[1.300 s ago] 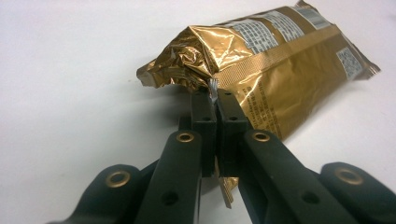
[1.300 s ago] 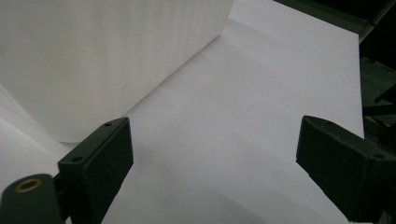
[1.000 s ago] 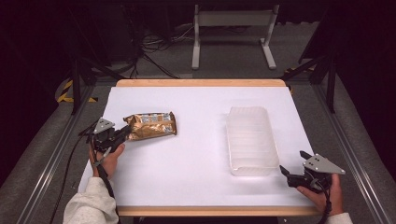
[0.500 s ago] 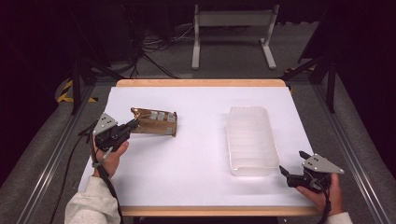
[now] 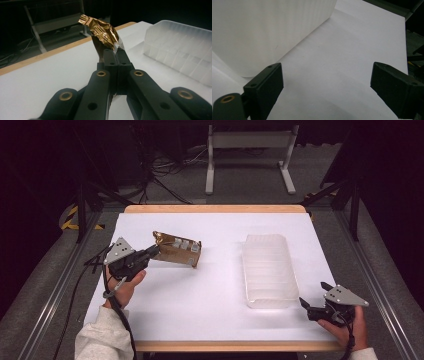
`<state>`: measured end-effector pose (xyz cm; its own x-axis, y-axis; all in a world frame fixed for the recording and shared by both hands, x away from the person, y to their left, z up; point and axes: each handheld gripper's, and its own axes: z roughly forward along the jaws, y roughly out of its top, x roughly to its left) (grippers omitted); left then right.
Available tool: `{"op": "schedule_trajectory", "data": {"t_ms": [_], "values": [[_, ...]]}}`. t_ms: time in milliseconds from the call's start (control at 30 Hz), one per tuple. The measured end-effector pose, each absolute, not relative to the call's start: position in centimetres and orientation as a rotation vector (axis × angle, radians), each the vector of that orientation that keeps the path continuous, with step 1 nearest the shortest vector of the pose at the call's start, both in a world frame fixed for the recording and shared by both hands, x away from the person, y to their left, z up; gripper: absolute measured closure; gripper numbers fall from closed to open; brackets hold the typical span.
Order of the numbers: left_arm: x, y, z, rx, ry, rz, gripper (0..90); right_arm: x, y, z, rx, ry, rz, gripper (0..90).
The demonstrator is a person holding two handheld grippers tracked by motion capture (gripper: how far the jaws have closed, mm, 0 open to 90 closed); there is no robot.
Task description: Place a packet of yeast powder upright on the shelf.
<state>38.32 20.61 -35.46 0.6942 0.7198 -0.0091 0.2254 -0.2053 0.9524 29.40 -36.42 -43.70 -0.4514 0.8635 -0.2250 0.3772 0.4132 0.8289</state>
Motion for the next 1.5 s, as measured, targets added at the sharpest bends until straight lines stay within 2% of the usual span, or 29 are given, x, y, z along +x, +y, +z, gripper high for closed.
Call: {"op": "schedule_trajectory", "data": {"t_ms": [633, 1067, 1500], "values": [[37.1, 15.1, -32.7, 1.802, 0.493, 0.457, 89.9, 29.3, -36.6, -43.6, 1.053, 2.002, 0.954, 11.6], [36.8, 12.6, -29.8, 1.804, 0.342, 0.476, 89.9, 29.3, -36.7, -43.7, 1.061, 2.004, 0.952, 11.6], [36.7, 10.5, -28.5, 1.825, 0.242, 0.458, 89.9, 29.3, -36.6, -43.8, 1.061, 2.009, 0.948, 11.6]]}}
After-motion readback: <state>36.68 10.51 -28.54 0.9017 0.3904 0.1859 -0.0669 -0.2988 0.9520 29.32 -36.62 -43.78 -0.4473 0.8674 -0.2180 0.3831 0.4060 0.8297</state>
